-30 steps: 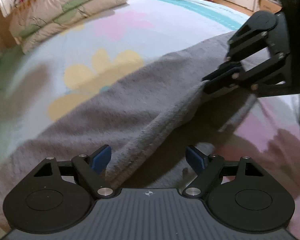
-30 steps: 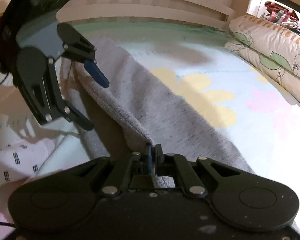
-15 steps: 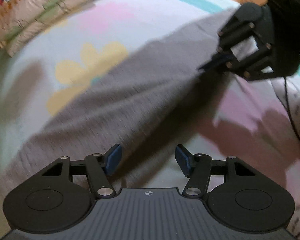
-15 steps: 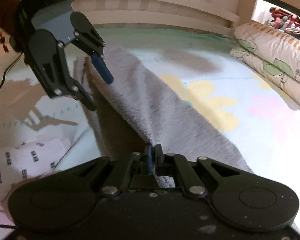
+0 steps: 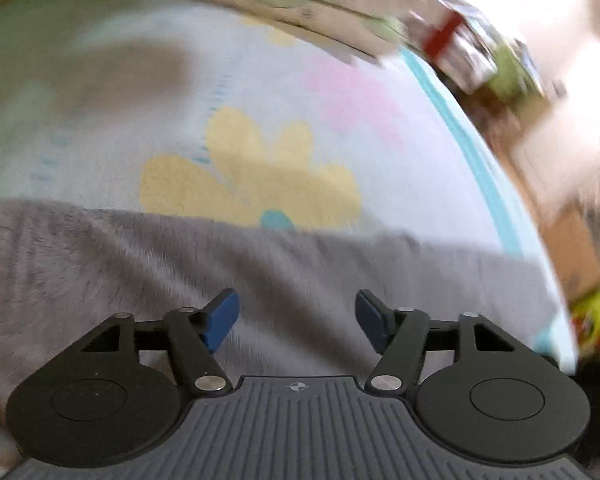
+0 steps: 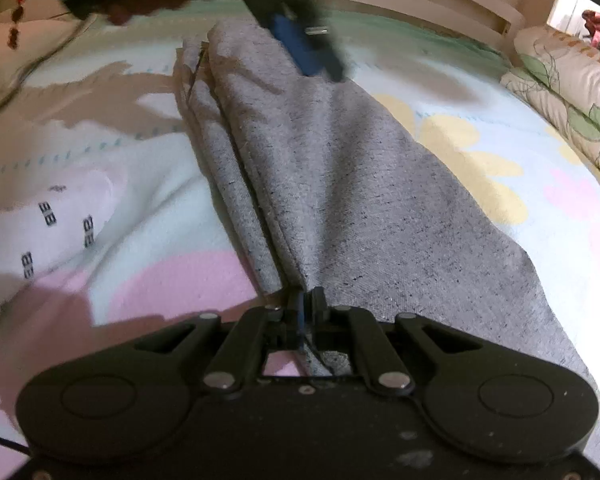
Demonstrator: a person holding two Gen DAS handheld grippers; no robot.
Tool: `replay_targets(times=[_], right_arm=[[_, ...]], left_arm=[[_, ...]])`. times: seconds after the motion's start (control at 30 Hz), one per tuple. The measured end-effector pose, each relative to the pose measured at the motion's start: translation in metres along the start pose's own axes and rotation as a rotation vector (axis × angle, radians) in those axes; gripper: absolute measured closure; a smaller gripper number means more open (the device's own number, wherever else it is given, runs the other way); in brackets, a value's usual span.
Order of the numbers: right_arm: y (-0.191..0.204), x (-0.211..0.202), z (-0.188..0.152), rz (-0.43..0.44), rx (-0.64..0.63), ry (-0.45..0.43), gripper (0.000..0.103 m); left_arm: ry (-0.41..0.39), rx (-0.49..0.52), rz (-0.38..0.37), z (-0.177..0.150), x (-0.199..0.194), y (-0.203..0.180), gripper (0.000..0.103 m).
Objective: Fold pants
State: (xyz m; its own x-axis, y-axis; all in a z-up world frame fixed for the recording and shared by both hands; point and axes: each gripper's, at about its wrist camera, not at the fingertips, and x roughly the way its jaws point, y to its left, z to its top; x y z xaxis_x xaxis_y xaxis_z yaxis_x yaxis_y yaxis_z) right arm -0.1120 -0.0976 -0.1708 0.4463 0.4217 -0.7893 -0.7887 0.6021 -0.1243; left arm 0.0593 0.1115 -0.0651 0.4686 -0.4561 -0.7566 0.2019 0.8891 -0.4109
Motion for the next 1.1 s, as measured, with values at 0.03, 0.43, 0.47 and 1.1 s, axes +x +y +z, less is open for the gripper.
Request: replay_targets(times=[0.03, 0.43, 0.47, 1.1], right_arm=[[-0.002, 0.000, 0.000, 0.008, 0.008, 0.003, 0.098], [-0.136, -0.016, 0.039, 0.211, 0.490, 0.010, 0.083], [-0.156, -0.009, 0.046, 0.217, 0.522, 0.031, 0.079], [-0.246, 0.095, 0.020, 0.549, 0.971, 0.243, 0.084]], left_arm=[[-0.005, -0.026, 0.009, 0.001, 0.008, 0.004, 0.037], [0.101, -0.202, -0.048, -0.055, 0.014, 0.018, 0.037], [0.104, -0.194, -0.042, -0.053, 0.016, 0.019, 0.037], [0.194, -0.112, -0.040, -0.046, 0.014, 0.006, 0.034]])
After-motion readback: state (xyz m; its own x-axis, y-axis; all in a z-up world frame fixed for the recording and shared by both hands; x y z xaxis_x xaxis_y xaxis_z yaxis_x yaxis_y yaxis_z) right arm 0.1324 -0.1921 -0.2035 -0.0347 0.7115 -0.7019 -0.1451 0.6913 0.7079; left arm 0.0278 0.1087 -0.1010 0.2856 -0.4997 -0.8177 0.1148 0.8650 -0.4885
